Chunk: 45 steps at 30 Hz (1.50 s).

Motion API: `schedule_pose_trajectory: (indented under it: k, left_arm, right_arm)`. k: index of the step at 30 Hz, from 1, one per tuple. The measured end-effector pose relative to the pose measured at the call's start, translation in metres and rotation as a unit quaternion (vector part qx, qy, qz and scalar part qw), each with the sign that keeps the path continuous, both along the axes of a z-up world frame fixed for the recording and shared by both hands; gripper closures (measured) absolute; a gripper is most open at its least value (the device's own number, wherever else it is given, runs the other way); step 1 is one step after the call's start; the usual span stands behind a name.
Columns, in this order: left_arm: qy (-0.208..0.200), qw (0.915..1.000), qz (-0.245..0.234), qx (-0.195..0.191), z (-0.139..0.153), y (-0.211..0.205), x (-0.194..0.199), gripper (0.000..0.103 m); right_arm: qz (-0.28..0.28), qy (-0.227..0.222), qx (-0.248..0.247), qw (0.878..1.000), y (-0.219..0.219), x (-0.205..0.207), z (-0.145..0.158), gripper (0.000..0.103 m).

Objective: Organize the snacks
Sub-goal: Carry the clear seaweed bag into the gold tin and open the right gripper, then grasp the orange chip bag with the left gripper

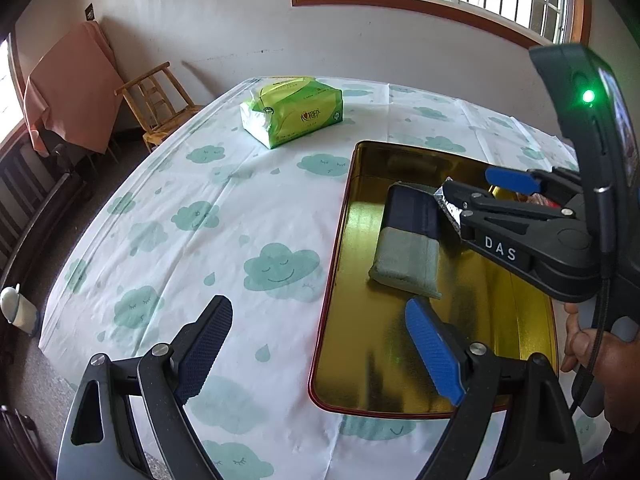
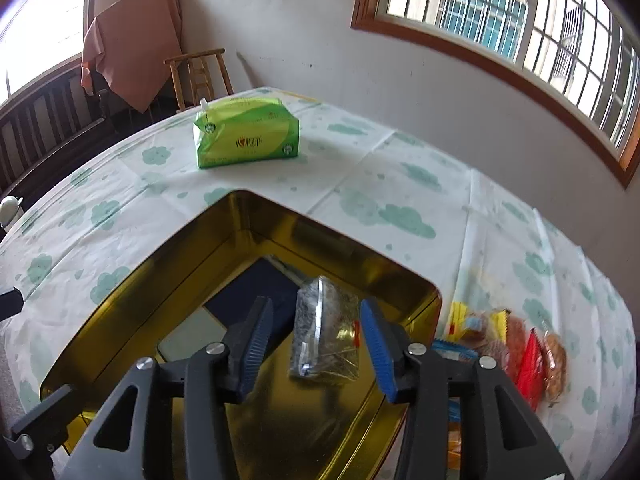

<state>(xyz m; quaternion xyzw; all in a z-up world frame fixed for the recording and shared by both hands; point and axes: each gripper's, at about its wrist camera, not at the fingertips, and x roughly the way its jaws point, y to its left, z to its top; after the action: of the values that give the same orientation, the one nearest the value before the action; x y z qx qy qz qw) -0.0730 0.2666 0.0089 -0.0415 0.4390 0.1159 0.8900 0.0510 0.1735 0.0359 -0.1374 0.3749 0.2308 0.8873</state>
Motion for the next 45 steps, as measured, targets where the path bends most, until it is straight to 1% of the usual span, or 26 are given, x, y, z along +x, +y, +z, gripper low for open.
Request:
schedule_pose_trajectory:
  k: [5,10,15,18,21,22,25,26,27,31,35,37,39,42,44,45]
  left_arm:
    - [0.001,1.0000,-0.001,0.003,-0.001,-0.003,0.000,0.017]
    - [0.004,1.0000,-0.002,0.005,-0.001,-0.007,0.002,0.016]
    - [0.001,0.9998,-0.010,0.017,0.004,-0.018,0.003,0.016]
    - [-0.006,0.9995,-0.025,0.018,0.012,-0.027,0.004,0.017]
    - [-0.012,0.9985,-0.053,0.006,0.023,-0.038,0.006,0.017]
    - [-0.014,0.9974,-0.070,-0.003,0.028,-0.045,0.008,0.017]
    - [-0.018,0.9935,-0.111,-0.016,0.040,-0.065,0.016,0.017]
    - [-0.017,0.9921,-0.123,-0.017,0.042,-0.073,0.020,0.017]
    - [-0.016,0.9903,-0.137,-0.018,0.044,-0.082,0.023,0.017]
    - [0.002,0.9785,-0.201,-0.045,0.049,-0.120,0.043,0.017]
    - [0.027,0.9683,-0.243,-0.053,0.046,-0.155,0.061,0.016]
    - [0.050,0.9628,-0.260,-0.052,0.038,-0.172,0.074,0.016]
    - [0.072,0.9604,-0.265,-0.049,0.027,-0.187,0.090,0.016]
    - [0.105,0.9602,-0.252,-0.057,0.008,-0.201,0.112,0.016]
    - [0.117,0.9636,-0.237,-0.043,-0.002,-0.208,0.122,0.016]
    - [0.122,0.9638,-0.233,-0.041,-0.007,-0.211,0.126,0.016]
  right_arm:
    - [0.003,-0.019,-0.006,1.000,0.002,-0.005,0.008,0.053]
    - [-0.001,-0.023,-0.003,1.000,-0.003,-0.007,0.011,0.052]
    - [-0.011,-0.025,0.007,1.000,-0.017,-0.008,0.015,0.052]
    - [-0.022,-0.028,0.019,0.999,-0.035,-0.011,0.020,0.052]
    - [-0.048,-0.036,0.040,0.997,-0.070,-0.018,0.025,0.051]
    - [-0.059,-0.038,0.047,0.996,-0.085,-0.020,0.026,0.049]
    - [-0.108,-0.047,0.059,0.991,-0.145,-0.029,0.026,0.040]
    - [-0.134,-0.048,0.057,0.988,-0.173,-0.033,0.023,0.039]
    - [-0.150,-0.047,0.055,0.986,-0.192,-0.035,0.021,0.039]
    - [-0.226,-0.034,0.025,0.973,-0.278,-0.042,-0.006,0.039]
    - [-0.289,-0.016,0.011,0.957,-0.350,-0.052,-0.033,0.039]
    - [-0.304,-0.013,0.006,0.953,-0.371,-0.056,-0.042,0.039]
    - [-0.314,-0.006,0.011,0.949,-0.386,-0.062,-0.052,0.038]
    - [-0.319,0.008,0.023,0.948,-0.399,-0.066,-0.066,0.038]
    - [-0.315,0.001,0.038,0.948,-0.401,-0.068,-0.063,0.038]
    - [-0.313,-0.003,0.042,0.949,-0.400,-0.066,-0.063,0.038]
